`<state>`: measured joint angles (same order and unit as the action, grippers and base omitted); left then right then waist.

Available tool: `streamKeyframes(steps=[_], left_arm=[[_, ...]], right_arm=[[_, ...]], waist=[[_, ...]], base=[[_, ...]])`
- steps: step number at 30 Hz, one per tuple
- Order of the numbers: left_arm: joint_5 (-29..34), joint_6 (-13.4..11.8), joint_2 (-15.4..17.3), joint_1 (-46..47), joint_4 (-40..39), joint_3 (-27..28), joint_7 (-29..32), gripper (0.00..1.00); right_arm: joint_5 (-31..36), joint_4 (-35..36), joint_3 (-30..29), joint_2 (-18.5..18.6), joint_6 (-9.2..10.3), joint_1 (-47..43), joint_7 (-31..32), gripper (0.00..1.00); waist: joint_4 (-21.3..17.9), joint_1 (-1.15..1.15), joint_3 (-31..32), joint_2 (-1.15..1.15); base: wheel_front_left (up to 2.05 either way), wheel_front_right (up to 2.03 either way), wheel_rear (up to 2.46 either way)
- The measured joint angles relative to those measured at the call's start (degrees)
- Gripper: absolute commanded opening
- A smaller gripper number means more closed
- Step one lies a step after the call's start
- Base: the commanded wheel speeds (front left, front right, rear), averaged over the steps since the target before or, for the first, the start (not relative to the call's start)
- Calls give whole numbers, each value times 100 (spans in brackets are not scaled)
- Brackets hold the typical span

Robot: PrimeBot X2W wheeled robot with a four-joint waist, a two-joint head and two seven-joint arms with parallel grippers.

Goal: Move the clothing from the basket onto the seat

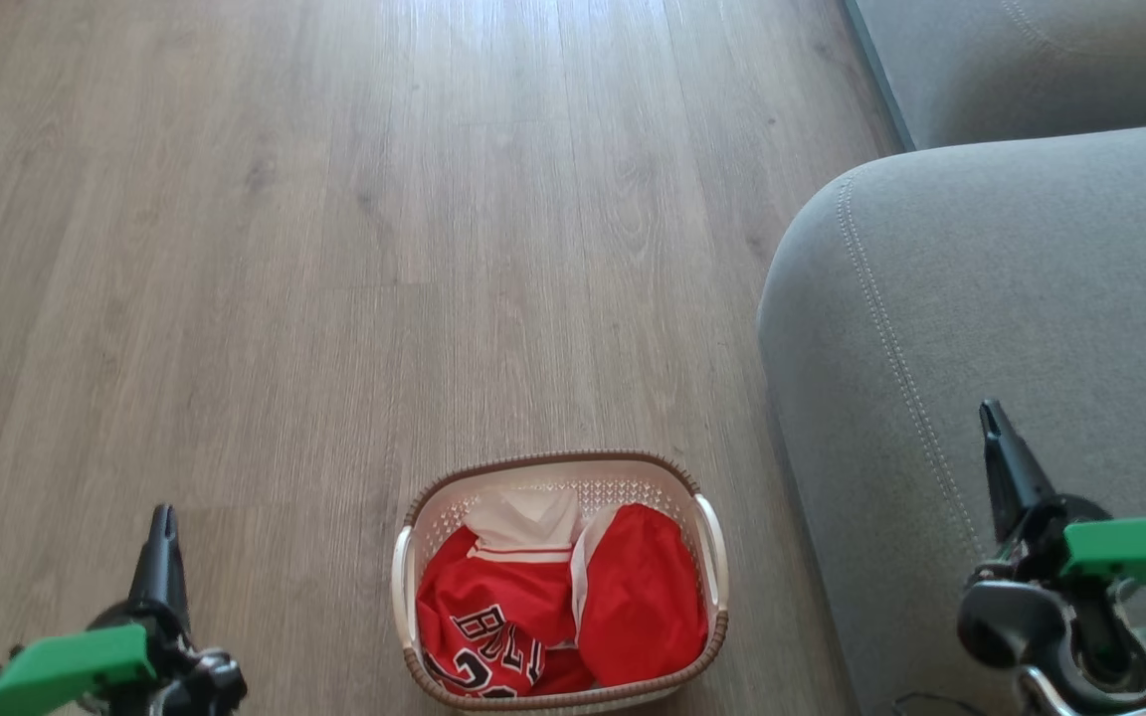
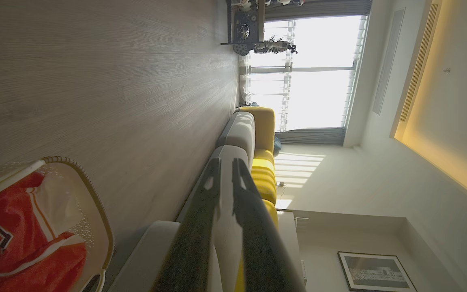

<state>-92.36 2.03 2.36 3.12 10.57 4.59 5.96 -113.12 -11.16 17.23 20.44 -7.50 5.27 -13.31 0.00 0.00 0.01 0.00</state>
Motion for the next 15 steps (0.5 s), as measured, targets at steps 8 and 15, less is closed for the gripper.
streamKeyframes(steps=[8, 15], left_arm=[[0, -4, -67, -350, 483, -40, -27, 100], [24, -4, -67, -355, 404, -132, -115, 100]], right_arm=[[16, -442, 170, -253, 1, -432, 2, 100], [178, -428, 132, -302, 0, -437, 1, 100]], waist=[[1, 0, 4, 0], [2, 0, 22, 0]], base=[[0, 0, 0], [0, 0, 0]])
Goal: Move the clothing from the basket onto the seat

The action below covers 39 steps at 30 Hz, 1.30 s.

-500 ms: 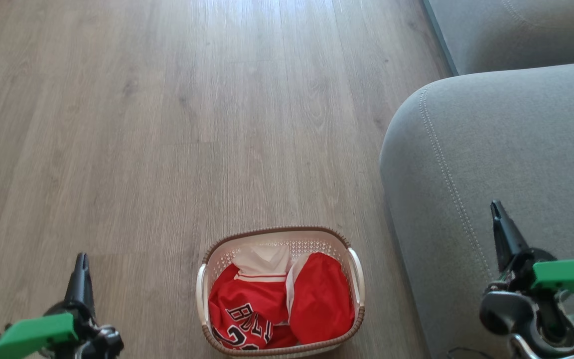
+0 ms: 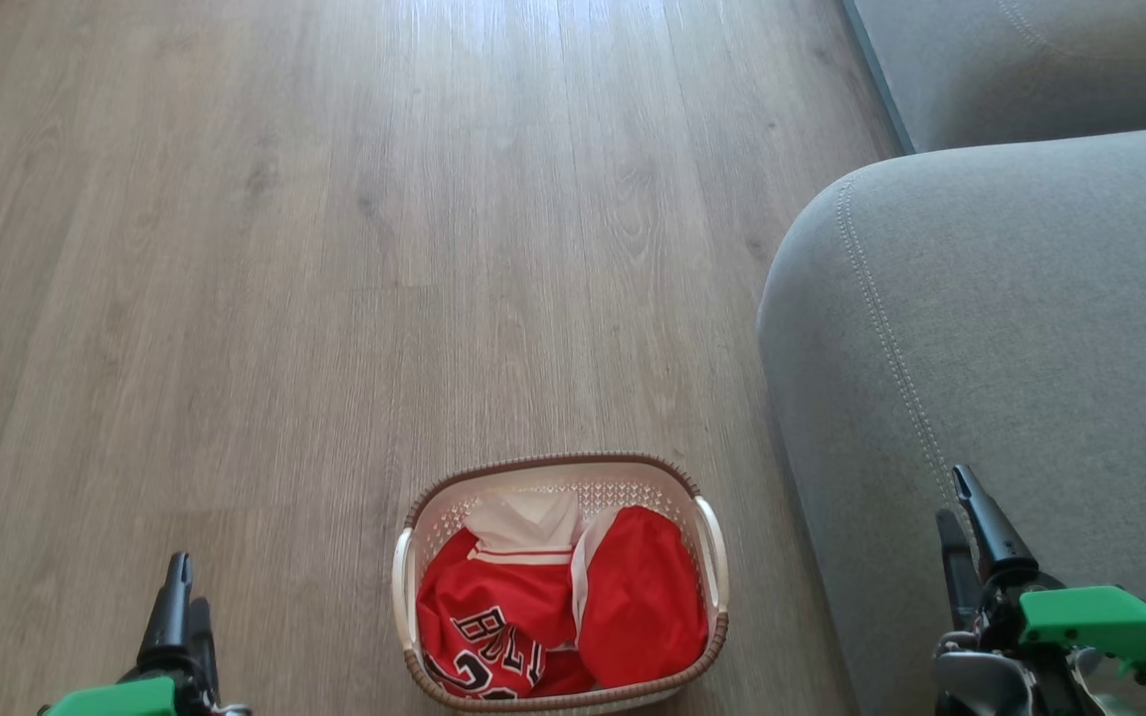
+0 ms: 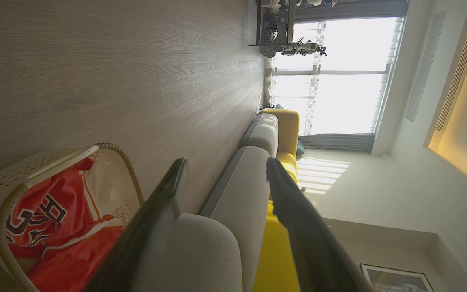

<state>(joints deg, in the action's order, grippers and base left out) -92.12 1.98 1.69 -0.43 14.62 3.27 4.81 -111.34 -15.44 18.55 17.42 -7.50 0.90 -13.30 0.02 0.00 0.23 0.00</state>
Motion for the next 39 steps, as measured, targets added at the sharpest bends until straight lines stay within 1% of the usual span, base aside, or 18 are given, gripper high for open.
streamKeyframes(steps=[4, 9, 14, 24, 31, 32, 39], left_arm=[[66, -7, 0, -1, -85, -33, -89, 100], [190, -49, 0, -7, -163, -47, -147, 100], [503, -100, 1, -10, -276, -88, -264, 100], [1209, -208, 1, -57, -486, -223, -415, 100], [1861, -256, 3, -58, -634, -294, -531, 100], [1861, -256, 3, -58, -634, -294, -531, 100], [2622, -304, 4, -61, -688, -421, -656, 100]], right_arm=[[115, 5, -36, -86, 0, 0, 0, 100], [354, 27, -133, -105, 0, -1, 0, 100], [734, 59, -222, -194, 0, -1, 0, 100], [1678, 249, -383, -309, 0, -3, -1, 100], [2346, 397, -510, -410, 0, -7, -10, 100], [2346, 397, -510, -410, 0, -7, -10, 100], [3217, 486, -582, -470, 0, -19, -16, 100]], waist=[[-1, 0, 12, 0], [-2, 0, 27, 0], [-3, 0, 43, 0], [-4, 0, 60, 0], [-3, 0, 71, 0], [-3, 0, 71, 0], [-1, 0, 82, 0]], base=[[0, 0, 0], [0, 0, 0], [0, 0, 0], [0, 0, 0], [0, 0, 0], [0, 0, 0], [0, 0, 0]])
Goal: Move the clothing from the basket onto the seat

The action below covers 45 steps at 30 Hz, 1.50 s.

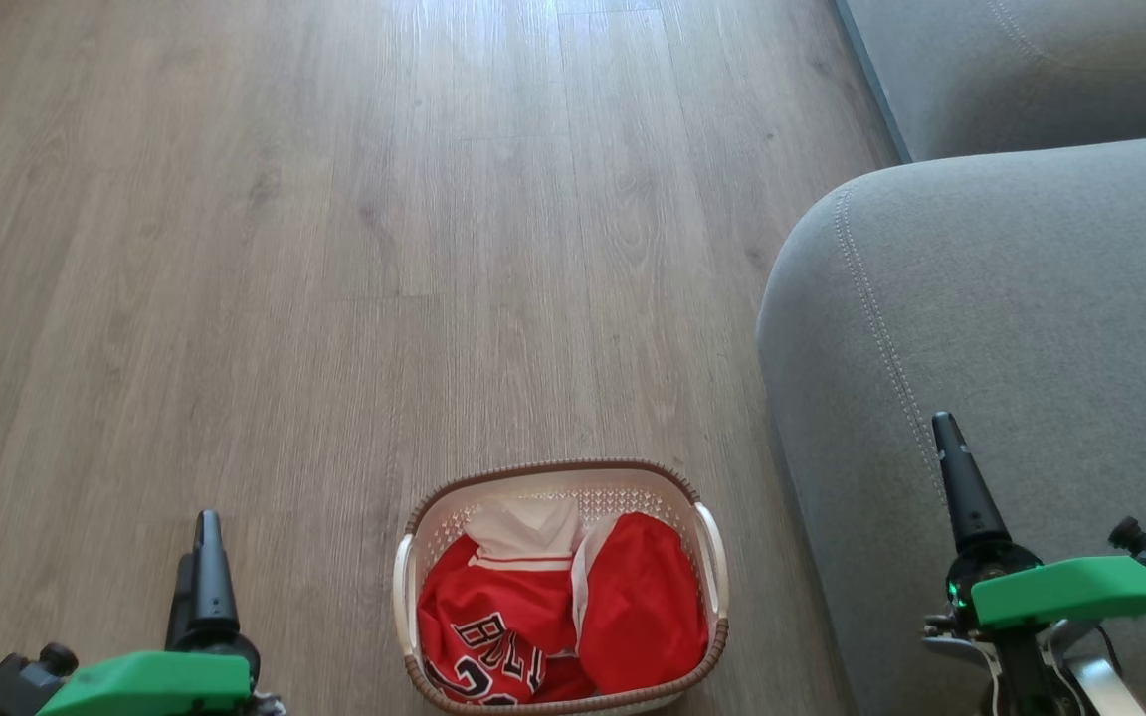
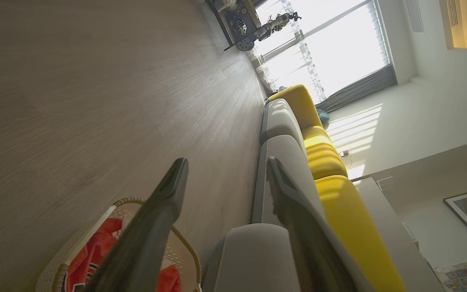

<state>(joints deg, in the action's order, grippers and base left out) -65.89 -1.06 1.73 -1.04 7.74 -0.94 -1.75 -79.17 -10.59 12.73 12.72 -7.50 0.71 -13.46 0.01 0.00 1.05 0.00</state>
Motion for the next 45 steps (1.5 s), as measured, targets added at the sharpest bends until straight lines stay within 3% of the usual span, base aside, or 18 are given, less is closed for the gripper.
streamKeyframes(steps=[16, 45], left_arm=[[1729, -5, 4, -61, -108, -180, -266, 100], [3865, -98, 35, -255, 19, -368, -744, 100]], right_arm=[[1521, 80, -166, -199, 0, -19, -20, 100], [3989, 82, -497, -556, 0, -38, -49, 100]], waist=[[-1, 0, 13, 0], [-37, 0, 61, 0]], base=[[0, 0, 0], [0, 0, 0]])
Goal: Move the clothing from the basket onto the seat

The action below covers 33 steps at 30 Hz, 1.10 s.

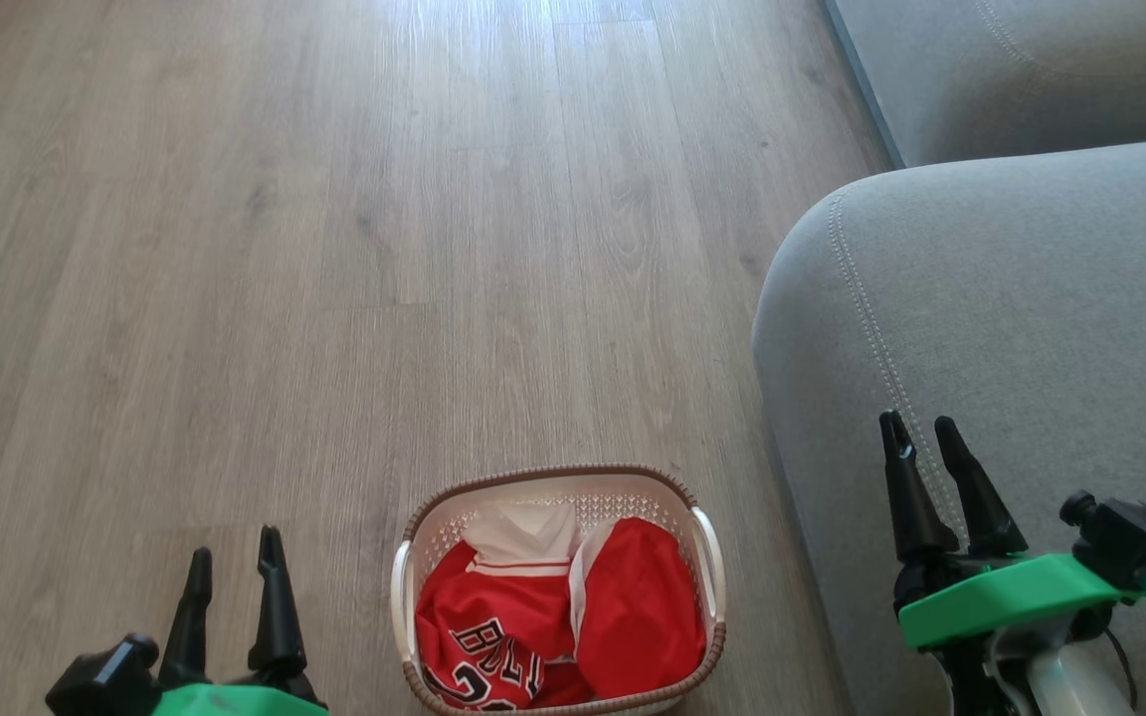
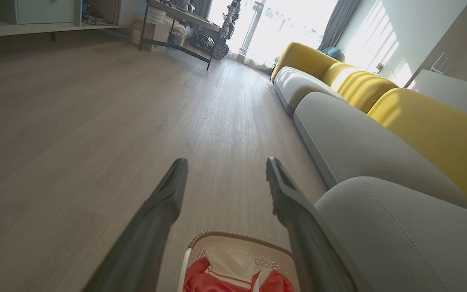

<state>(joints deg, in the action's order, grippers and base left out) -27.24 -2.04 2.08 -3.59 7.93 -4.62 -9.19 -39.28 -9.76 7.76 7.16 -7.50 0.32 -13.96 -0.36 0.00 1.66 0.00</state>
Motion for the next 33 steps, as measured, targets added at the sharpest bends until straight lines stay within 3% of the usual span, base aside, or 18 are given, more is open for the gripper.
streamKeyframes(steps=[33], left_arm=[[2131, -107, 47, -113, 183, -196, -511, 100]], right_arm=[[2703, 143, -421, -402, 0, -115, -37, 100]], waist=[[43, 0, -6, 0]], base=[[0, 0, 0]])
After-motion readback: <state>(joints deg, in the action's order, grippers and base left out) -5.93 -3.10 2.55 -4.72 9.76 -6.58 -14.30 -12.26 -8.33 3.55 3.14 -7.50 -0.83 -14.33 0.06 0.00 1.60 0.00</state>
